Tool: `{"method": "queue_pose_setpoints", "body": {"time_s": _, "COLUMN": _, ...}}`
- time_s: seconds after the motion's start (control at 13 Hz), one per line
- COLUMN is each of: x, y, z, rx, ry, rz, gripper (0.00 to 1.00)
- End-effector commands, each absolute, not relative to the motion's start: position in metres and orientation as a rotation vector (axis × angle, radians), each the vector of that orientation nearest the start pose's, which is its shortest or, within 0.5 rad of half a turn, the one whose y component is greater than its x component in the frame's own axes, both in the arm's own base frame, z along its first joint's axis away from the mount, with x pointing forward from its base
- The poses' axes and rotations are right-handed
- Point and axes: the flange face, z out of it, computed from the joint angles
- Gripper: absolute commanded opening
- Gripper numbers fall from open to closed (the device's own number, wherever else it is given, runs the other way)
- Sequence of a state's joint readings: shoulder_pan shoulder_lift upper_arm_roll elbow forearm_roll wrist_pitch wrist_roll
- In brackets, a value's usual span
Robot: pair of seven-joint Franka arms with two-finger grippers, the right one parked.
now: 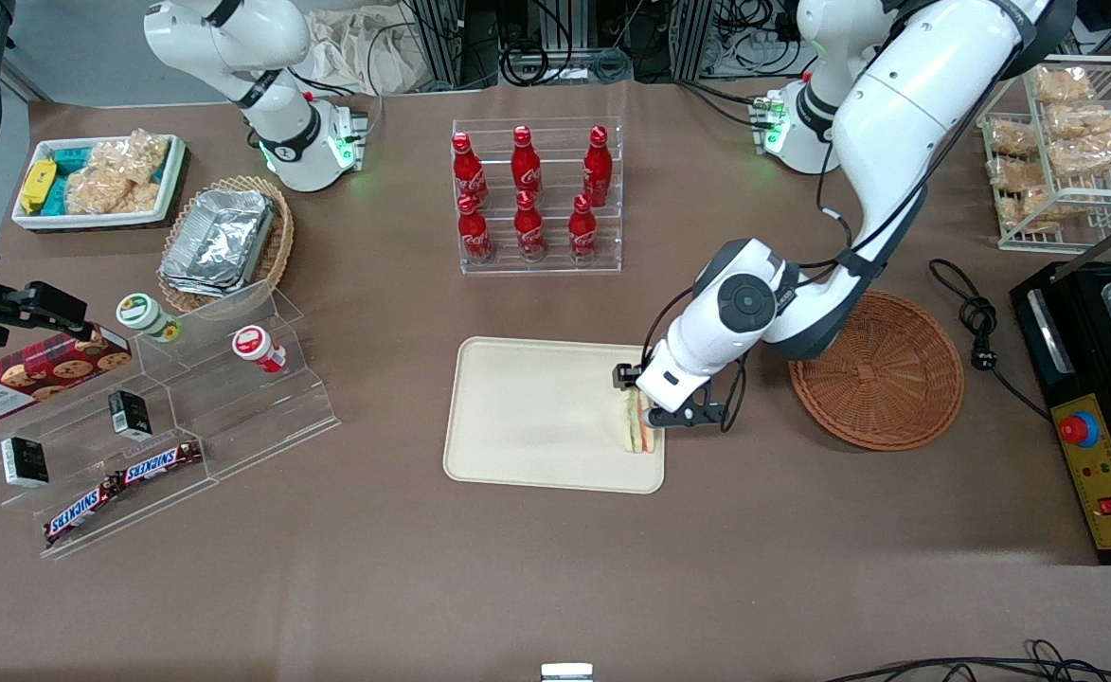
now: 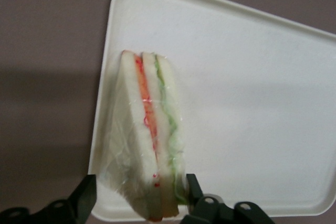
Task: Place sandwich from basket to tray
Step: 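Lower the sandwich onto the tray and open the left gripper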
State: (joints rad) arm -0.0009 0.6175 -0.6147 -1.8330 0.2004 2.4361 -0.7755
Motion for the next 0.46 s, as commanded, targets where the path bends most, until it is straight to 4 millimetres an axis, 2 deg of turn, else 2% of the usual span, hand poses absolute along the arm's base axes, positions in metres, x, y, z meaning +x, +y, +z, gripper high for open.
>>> {"method": "queue_pose_setpoints", "body": {"time_s": 0.0, "x": 0.552, "y": -0.343, "z": 0.301, "rx": -3.238, "ry": -0.216, "rz": 0.096, "gripper": 0.99}}
{"method": "queue_pose_setpoints", "body": {"time_s": 0.15, "x": 0.547, "y": -0.323, "z": 0.343, "rx": -3.151, "ry": -0.169, "rz": 0.097, "gripper": 0.99}}
{"method": "queue_pose_setpoints", "body": {"time_s": 0.31, "x": 0.544, "y": -0.289, "z": 0.382, "rx": -3.065, "ry": -0.012, "rz": 0.135, "gripper": 0.98}}
{"method": "queue_pose_setpoints", "body": {"time_s": 0.38, "x": 0.545, "y": -0.262, "z": 0.400, "rx": -3.028, "ry": 0.050, "rz": 0.176, "gripper": 0.98}}
